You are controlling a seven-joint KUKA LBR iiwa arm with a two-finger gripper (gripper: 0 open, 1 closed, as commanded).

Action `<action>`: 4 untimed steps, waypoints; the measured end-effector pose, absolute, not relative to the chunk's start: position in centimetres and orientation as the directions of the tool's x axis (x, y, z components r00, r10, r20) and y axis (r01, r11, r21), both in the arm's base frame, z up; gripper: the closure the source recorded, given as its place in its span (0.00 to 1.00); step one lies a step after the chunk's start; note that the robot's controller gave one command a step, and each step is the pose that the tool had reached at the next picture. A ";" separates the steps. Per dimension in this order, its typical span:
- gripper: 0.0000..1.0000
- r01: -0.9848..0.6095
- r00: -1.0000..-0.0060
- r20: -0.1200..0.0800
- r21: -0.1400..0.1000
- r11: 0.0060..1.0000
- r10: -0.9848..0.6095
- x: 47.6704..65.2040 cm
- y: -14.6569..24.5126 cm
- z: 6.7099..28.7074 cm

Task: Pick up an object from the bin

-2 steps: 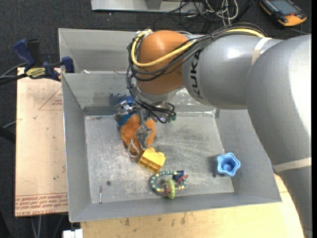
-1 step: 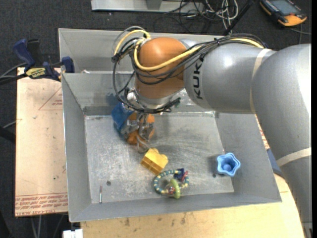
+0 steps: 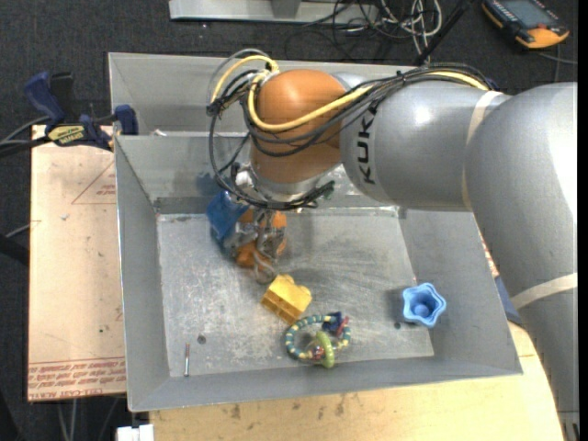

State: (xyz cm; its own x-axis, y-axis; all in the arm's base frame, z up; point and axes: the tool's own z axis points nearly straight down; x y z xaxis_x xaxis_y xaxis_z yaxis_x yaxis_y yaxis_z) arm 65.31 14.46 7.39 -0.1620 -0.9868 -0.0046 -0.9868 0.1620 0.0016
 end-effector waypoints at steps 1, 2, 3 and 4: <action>1.00 -0.987 -0.162 -0.005 0.003 0.162 -0.987 65.2 14.5 7.7; 1.00 -0.987 -0.162 -0.004 0.001 0.162 -0.987 65.2 14.5 9.0; 1.00 -0.987 -0.162 -0.004 -0.001 0.162 -0.987 65.2 14.5 10.0; 1.00 -0.987 -0.163 -0.004 -0.002 0.164 -0.987 65.2 14.5 11.1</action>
Offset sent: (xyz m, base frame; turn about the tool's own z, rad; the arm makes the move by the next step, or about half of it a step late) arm 0.0000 0.0000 0.0162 0.0000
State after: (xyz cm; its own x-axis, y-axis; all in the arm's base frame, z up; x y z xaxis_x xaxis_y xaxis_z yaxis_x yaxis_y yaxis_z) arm 65.23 14.49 11.05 -0.1635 -0.9865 -0.0043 -0.9865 0.1635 -0.0016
